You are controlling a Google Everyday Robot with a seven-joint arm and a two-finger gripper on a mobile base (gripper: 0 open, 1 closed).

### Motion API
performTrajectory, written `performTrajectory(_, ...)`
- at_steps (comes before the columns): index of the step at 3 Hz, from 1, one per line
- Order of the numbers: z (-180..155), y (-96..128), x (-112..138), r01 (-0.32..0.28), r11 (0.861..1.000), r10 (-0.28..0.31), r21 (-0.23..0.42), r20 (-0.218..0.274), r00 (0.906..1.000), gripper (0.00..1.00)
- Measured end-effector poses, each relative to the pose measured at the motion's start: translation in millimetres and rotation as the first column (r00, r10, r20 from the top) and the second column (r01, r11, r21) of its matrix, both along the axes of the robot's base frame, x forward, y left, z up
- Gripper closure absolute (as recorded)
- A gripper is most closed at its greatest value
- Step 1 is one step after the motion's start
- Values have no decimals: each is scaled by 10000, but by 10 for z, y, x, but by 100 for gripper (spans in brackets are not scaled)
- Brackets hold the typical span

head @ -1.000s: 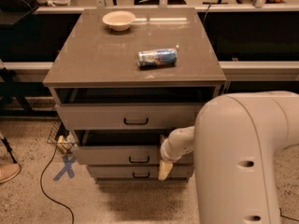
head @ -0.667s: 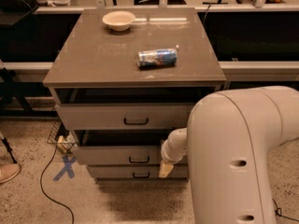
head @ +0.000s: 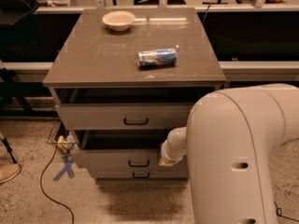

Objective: Open middle drawer

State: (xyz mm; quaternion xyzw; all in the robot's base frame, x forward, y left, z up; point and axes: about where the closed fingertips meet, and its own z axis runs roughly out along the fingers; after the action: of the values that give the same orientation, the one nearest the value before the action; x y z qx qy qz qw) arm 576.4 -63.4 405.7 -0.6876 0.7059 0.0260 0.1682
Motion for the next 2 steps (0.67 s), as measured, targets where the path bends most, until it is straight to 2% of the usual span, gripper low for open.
performTrajectory(1,90,-36,-69,59,10000,-60,53,147,9999,89)
performTrajectory(2,102,-50,-96,91,9999,-93,75,167,9998,100)
